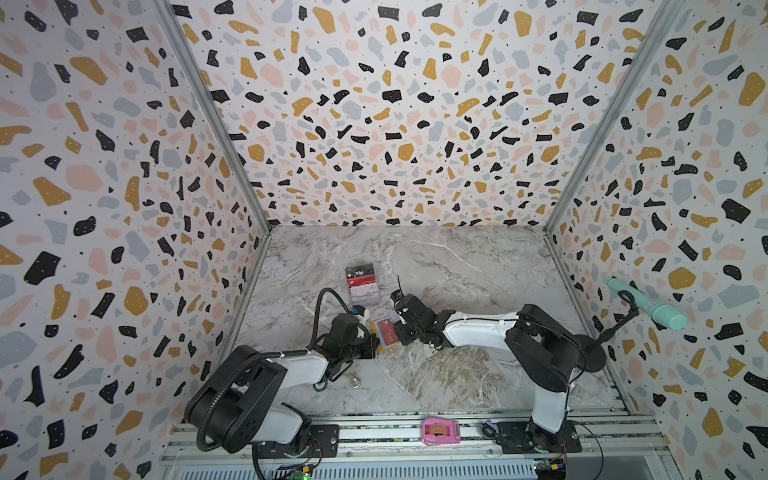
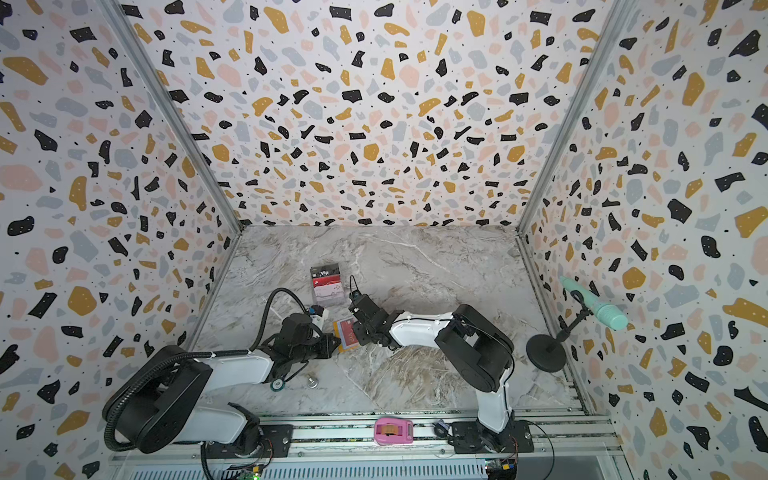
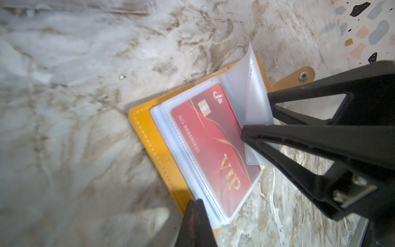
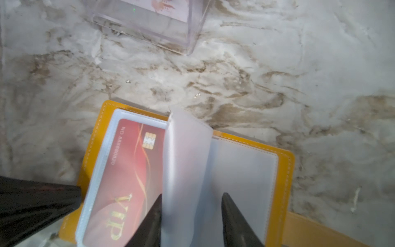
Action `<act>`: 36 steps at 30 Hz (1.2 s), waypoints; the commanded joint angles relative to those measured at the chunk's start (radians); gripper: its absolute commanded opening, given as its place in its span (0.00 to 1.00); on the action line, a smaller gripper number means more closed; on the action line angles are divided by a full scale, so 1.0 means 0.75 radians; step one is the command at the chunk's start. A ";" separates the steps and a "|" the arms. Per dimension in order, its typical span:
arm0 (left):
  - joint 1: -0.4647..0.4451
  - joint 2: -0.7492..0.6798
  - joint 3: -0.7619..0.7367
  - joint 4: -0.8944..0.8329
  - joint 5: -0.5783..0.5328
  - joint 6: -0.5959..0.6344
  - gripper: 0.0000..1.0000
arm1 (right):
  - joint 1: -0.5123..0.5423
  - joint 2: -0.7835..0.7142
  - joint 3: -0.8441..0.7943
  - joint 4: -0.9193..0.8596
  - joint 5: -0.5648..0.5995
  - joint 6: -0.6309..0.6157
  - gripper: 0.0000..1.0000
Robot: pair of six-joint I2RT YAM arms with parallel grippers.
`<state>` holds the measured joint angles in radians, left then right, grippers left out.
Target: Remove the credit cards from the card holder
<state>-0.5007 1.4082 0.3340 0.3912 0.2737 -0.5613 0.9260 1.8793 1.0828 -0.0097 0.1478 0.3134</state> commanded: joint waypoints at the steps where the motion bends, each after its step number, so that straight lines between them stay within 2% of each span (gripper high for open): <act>1: -0.007 0.049 -0.016 -0.137 -0.024 0.023 0.00 | -0.023 -0.070 -0.026 -0.072 0.035 0.014 0.42; 10: -0.008 0.052 -0.006 -0.146 -0.024 0.039 0.00 | -0.067 -0.132 -0.052 -0.117 0.060 0.010 0.41; 16: -0.007 0.052 0.013 -0.221 -0.040 0.103 0.00 | -0.071 -0.190 0.002 -0.281 0.176 0.014 0.41; 20: -0.007 0.046 0.015 -0.237 -0.040 0.126 0.00 | -0.075 -0.234 0.042 -0.342 0.152 -0.014 0.41; 23: -0.007 0.045 0.012 -0.235 -0.037 0.137 0.00 | -0.085 -0.249 0.081 -0.371 0.057 -0.028 0.41; 31: -0.018 0.029 0.004 -0.227 -0.046 0.145 0.00 | -0.179 -0.207 0.076 -0.227 -0.523 0.004 0.41; 36: -0.018 0.020 -0.001 -0.231 -0.065 0.149 0.00 | -0.246 -0.124 0.040 -0.105 -0.771 0.072 0.36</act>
<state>-0.5072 1.4105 0.3580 0.3504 0.2646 -0.4667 0.7620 1.7535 1.1282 -0.1444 -0.2577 0.3309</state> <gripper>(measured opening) 0.046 0.368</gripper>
